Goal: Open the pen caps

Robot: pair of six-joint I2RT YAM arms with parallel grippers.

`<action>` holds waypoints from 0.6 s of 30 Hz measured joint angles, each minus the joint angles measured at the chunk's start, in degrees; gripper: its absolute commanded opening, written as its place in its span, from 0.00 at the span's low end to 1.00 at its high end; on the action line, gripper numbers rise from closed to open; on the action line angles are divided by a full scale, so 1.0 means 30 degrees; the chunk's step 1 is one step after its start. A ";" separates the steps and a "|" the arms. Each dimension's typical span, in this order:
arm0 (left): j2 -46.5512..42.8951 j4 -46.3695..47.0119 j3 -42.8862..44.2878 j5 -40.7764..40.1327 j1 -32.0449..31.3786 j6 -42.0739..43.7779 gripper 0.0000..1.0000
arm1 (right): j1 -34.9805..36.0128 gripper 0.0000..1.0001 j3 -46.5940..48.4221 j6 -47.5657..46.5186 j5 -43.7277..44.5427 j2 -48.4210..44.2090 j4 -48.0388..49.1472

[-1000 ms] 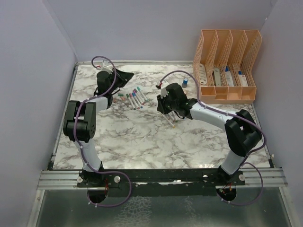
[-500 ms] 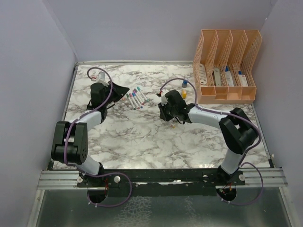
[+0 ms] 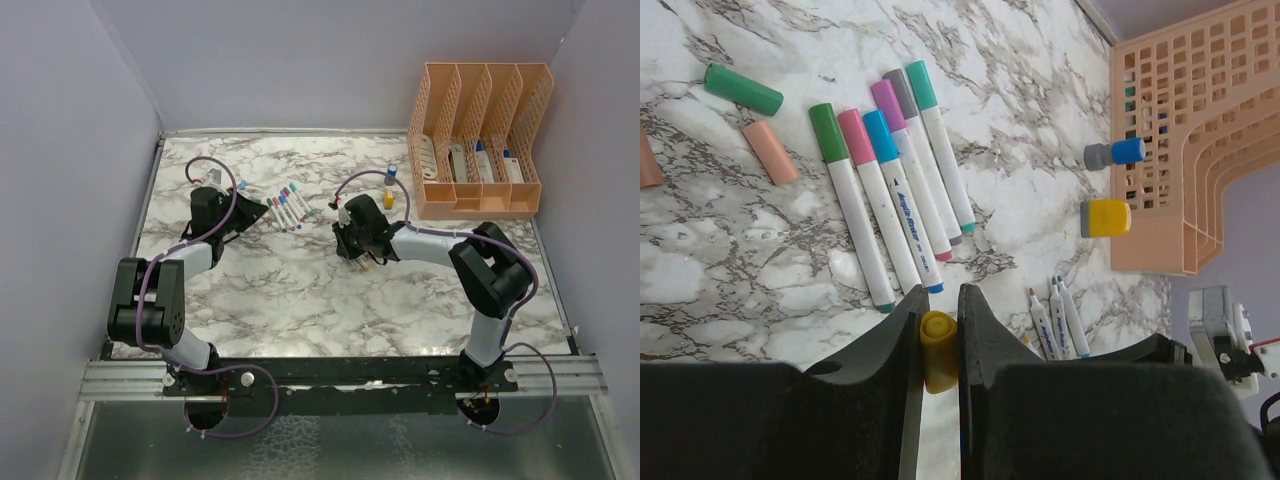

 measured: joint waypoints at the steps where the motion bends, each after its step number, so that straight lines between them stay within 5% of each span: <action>1: 0.0080 -0.0007 0.0000 0.0000 0.0044 0.0022 0.00 | 0.0000 0.13 0.0007 0.0000 0.0000 0.0007 0.0007; 5: 0.0532 -0.0007 -0.0007 0.0000 0.0080 0.0102 0.00 | 0.0007 0.28 0.0036 0.0029 0.0000 0.0044 0.0007; 18: 0.2310 -0.0044 -0.0146 -0.0335 0.0882 0.0379 0.00 | 0.0015 0.52 0.0787 0.0175 -0.0015 0.0036 0.0051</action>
